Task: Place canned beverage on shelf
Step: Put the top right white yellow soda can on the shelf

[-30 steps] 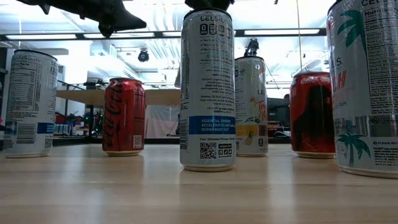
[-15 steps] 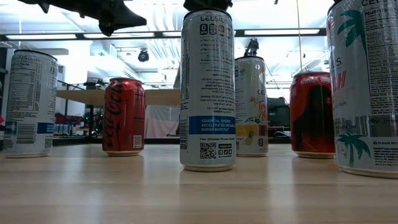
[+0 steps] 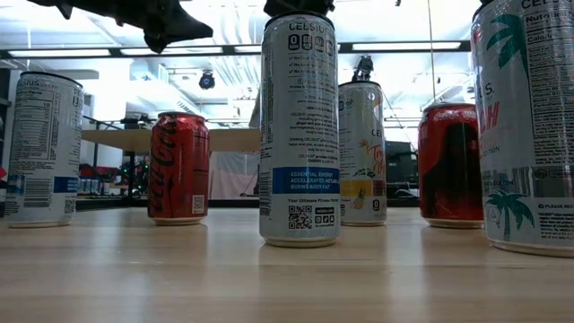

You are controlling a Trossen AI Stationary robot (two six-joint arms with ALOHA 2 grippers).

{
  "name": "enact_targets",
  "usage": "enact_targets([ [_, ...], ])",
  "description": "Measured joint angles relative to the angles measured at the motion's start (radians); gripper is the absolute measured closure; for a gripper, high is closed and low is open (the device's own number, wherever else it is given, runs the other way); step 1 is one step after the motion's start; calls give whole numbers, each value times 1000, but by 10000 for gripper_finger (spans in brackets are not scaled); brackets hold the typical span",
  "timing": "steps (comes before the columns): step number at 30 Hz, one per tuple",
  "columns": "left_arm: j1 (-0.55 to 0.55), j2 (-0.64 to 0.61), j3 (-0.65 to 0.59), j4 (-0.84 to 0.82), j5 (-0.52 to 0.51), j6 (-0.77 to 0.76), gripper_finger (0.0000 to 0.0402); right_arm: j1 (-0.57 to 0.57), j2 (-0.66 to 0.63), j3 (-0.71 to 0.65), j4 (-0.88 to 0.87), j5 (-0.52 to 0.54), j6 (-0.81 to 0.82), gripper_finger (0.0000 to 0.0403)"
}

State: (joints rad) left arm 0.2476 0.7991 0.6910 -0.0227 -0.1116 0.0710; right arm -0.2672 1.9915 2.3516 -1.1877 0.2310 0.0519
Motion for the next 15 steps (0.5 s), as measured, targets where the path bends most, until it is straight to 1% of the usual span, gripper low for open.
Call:
enact_targets([
  [4,0,12,0,0,0,-3,402,0,0,0,0,-1,0,151],
  [11,0,23,0,13,0,-3,402,0,0,-1,-1,-3,0,127],
  [15,0,24,0,21,0,-3,402,0,0,-2,10,-3,-1,124],
])
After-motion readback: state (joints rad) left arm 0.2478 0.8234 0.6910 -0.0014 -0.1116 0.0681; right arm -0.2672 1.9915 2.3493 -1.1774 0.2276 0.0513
